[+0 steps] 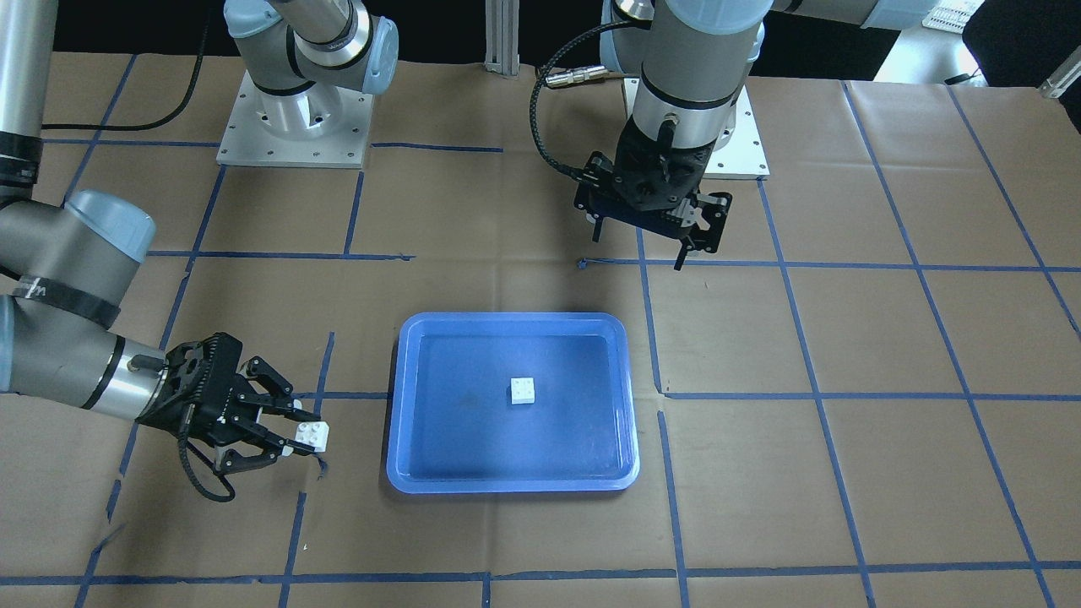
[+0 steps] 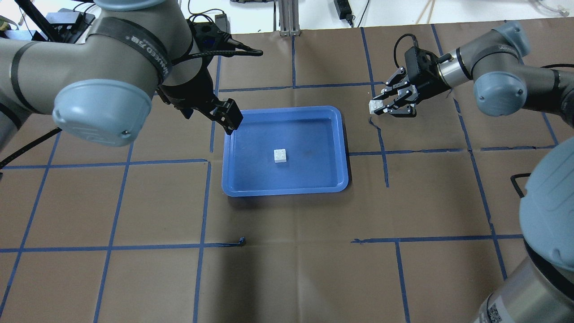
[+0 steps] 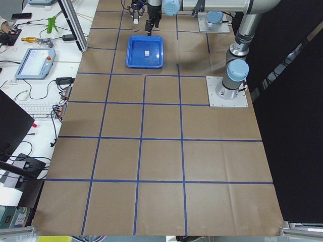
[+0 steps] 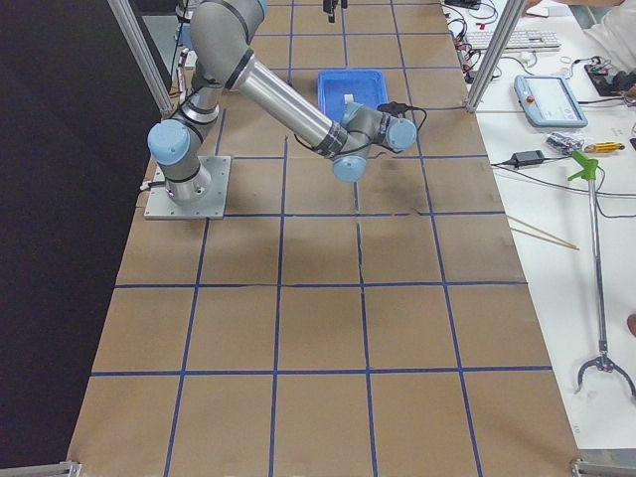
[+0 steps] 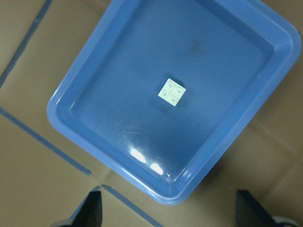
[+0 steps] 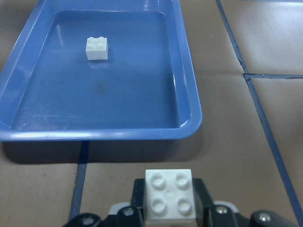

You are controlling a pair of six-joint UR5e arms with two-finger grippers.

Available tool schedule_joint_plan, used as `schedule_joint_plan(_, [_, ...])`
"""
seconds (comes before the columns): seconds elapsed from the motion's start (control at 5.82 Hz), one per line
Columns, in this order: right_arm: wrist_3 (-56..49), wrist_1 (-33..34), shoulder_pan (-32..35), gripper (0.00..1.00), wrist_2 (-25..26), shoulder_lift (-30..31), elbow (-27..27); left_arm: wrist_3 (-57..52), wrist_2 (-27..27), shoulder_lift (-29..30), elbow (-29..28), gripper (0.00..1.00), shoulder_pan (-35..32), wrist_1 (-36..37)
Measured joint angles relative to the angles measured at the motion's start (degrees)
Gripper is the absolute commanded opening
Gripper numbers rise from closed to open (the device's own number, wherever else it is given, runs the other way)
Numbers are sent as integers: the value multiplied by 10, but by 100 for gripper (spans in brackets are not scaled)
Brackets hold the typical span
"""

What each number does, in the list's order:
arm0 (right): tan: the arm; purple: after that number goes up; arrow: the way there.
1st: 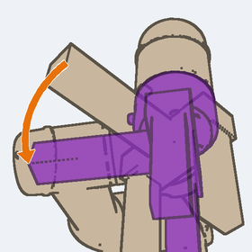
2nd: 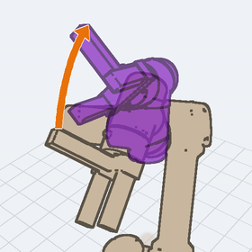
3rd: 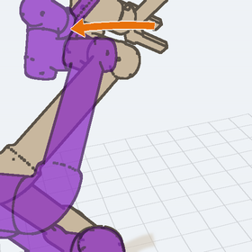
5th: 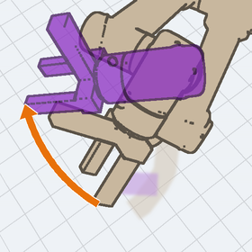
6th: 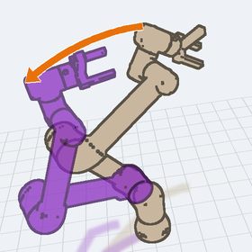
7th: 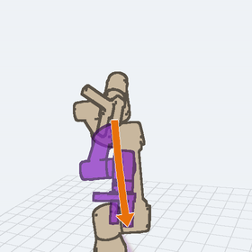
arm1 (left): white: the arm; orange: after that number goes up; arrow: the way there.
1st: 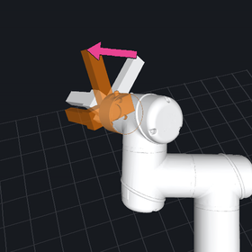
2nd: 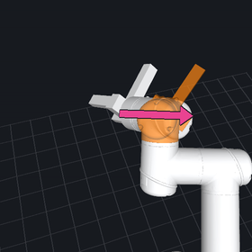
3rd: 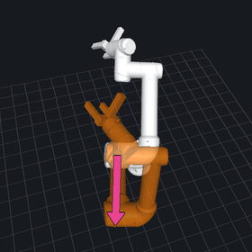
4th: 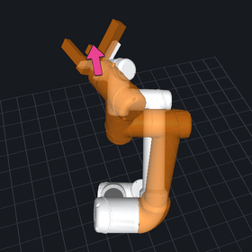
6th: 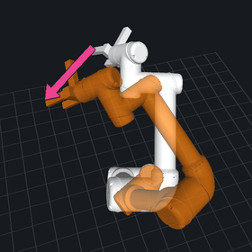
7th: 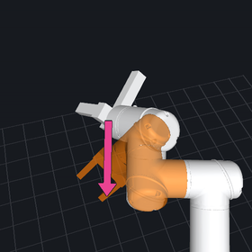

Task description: Assemble white blocks and place on blue tray

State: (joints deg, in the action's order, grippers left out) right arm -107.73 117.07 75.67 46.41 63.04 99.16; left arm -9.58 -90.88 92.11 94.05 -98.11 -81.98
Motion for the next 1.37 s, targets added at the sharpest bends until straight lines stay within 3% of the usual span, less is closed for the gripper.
schedule_joint_plan(0.34, [114, 117, 59, 24, -7, 12, 48, 62, 7, -22, -56, 99, 57, -132])
schedule_joint_plan(0.52, [194, 209, 93, 24, -6, 10, 78, 68, 8, -24, -71, 99, 67, -163])
schedule_joint_plan(0.86, [296, 349, 146, 25, 0, 4, 132, 70, 5, -23, -77, 99, 71, -167])
schedule_joint_plan(1.37, [312, 432, 184, 25, 2, -47, 148, 71, 4, -23, -78, 99, 71, -160])
